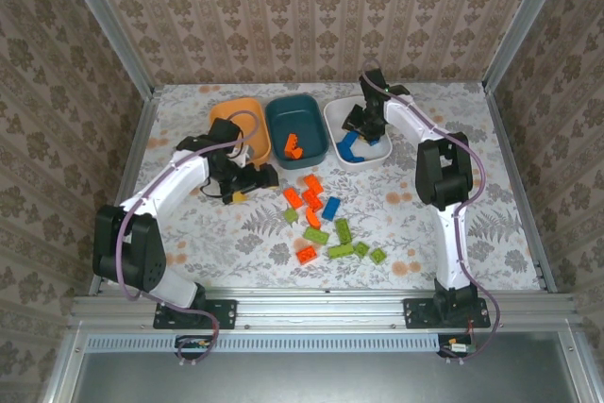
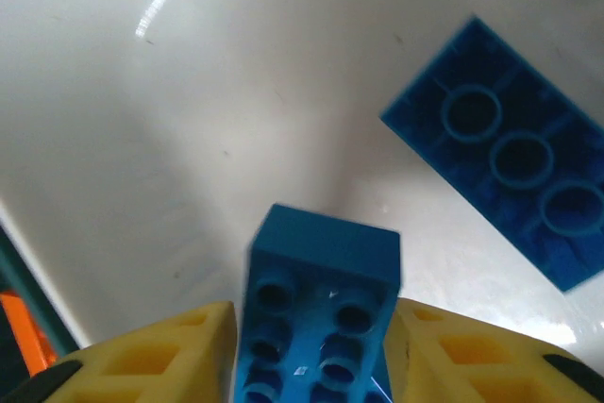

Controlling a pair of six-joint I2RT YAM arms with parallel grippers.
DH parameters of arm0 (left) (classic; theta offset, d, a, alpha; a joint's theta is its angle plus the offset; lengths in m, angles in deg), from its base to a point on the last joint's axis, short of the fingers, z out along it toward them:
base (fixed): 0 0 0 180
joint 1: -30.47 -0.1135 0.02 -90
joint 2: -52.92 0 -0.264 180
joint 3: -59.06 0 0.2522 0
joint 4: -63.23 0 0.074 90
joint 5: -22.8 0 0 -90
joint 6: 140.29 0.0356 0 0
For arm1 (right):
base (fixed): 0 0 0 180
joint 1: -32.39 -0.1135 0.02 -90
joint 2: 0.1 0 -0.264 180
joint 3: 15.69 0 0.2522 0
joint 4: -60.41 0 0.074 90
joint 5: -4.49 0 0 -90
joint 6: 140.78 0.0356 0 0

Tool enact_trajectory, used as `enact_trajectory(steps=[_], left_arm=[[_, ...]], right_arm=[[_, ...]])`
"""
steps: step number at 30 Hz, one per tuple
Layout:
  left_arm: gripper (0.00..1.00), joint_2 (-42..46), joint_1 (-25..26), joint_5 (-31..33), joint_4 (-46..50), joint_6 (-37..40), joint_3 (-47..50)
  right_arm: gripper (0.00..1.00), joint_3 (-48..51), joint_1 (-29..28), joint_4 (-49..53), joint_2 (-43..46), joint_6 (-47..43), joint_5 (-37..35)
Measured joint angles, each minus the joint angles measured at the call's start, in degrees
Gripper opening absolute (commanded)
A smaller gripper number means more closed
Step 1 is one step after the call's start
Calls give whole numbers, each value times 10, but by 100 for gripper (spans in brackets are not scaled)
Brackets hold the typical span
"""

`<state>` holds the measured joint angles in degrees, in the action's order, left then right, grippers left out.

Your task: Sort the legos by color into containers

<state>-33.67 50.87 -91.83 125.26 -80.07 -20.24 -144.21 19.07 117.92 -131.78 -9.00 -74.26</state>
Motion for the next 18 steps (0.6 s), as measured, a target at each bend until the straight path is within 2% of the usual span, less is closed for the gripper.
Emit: enact_trajectory(steps=[6,11,14,18], left_arm=[[96,0,-6,0,1,0,-6],[96,-1,-6,-9,-12,0,-6],[97,-7,-6,-14,-21,1,-7],[97,-11,-9,-19,-26,7,-13]], right_arm=[[62,-45,9,7,-2,-2,2],[64,-51,11,29,6,-13,7],[65,-25,12,36,40,-19,15],[68,47,9,53,127,-33,28]])
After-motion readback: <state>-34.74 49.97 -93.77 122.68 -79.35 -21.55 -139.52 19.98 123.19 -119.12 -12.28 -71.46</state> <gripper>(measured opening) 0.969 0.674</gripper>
